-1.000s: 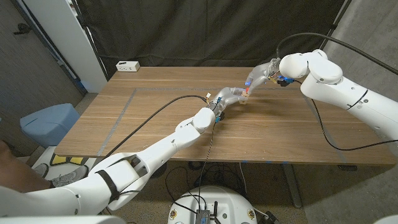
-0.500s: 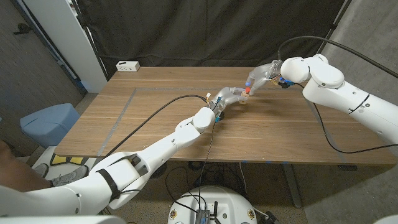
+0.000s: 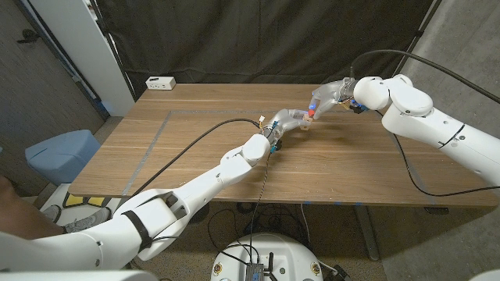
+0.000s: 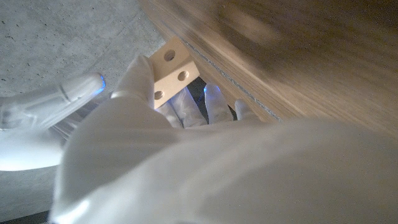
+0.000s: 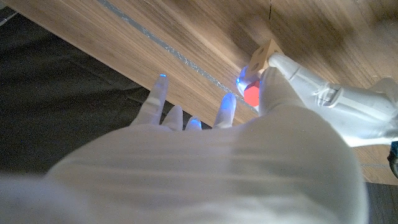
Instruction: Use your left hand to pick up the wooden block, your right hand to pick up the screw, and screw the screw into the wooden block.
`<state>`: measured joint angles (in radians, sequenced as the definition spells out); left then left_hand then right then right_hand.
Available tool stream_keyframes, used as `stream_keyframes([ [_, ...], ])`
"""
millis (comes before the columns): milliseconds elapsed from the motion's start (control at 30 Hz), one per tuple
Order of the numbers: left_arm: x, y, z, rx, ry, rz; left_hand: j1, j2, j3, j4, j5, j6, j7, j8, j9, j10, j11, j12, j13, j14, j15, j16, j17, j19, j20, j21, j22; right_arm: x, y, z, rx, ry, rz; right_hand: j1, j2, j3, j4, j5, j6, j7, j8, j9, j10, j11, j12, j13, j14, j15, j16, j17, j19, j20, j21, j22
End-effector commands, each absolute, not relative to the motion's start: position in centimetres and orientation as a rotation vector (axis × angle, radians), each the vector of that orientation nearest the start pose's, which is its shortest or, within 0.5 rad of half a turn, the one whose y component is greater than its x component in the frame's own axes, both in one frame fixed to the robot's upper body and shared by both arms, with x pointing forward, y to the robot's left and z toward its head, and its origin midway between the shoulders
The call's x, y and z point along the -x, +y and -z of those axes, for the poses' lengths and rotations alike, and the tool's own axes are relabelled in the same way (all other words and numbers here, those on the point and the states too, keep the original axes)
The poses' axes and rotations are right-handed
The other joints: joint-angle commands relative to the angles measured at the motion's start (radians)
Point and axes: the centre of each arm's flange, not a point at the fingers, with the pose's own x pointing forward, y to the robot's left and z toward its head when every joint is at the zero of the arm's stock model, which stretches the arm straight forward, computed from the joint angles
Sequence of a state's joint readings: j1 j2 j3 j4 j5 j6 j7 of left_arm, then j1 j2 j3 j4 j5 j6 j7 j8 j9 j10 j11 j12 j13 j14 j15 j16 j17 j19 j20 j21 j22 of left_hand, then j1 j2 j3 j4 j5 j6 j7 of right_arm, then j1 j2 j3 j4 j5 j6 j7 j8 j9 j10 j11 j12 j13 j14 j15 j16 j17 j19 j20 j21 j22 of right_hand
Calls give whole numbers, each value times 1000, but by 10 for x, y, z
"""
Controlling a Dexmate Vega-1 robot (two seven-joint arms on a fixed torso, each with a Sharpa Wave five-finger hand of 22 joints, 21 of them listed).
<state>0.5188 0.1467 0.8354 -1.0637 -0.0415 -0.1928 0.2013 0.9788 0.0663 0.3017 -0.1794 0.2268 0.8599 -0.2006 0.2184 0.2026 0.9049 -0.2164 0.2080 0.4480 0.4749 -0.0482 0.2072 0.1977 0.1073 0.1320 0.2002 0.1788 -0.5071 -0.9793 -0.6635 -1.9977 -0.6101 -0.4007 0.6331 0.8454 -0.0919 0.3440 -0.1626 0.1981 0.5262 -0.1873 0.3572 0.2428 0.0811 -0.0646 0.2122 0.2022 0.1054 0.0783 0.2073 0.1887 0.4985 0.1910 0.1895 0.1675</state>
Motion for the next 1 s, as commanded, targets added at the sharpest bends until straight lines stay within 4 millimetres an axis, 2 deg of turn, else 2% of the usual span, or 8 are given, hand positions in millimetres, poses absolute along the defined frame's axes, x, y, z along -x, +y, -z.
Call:
stream_keyframes([
  [33, -664, -9, 10, -533, -670, 387, -20, 41, 37, 29, 3, 37, 22, 7, 5, 12, -3, 24, 104, 6, -81, 4, 2, -3, 5, 4, 5, -563, -237, -118, 1739, -321, -105, 21, 2, 12, -2, 8, 28, -5, 15, 6, 19, -7, 8, 5, 9, -13, 6, 6, 12, -6, 5, 3],
  [533, -665, -11, 10, -536, -669, 392, -21, 41, 39, 29, 3, 38, 24, 7, 5, 15, -3, 25, 104, 7, -81, 4, 2, -3, 6, 4, 5, -564, -237, -117, 1724, -358, -89, 33, 15, 15, 5, 5, 103, -10, 57, 16, 50, -31, 10, 5, 31, -27, 12, 7, 22, -16, 5, 3],
  [1000, -664, -13, 9, -538, -669, 395, -23, 42, 40, 29, 3, 38, 22, 8, 5, 15, -3, 25, 104, 7, -81, 4, 2, -3, 6, 4, 5, -563, -236, -116, 1717, -377, -86, 44, 26, 15, 7, 2, 174, 4, 98, 26, 86, -50, 13, 4, 48, -43, 15, 7, 30, -22, 5, 3],
])
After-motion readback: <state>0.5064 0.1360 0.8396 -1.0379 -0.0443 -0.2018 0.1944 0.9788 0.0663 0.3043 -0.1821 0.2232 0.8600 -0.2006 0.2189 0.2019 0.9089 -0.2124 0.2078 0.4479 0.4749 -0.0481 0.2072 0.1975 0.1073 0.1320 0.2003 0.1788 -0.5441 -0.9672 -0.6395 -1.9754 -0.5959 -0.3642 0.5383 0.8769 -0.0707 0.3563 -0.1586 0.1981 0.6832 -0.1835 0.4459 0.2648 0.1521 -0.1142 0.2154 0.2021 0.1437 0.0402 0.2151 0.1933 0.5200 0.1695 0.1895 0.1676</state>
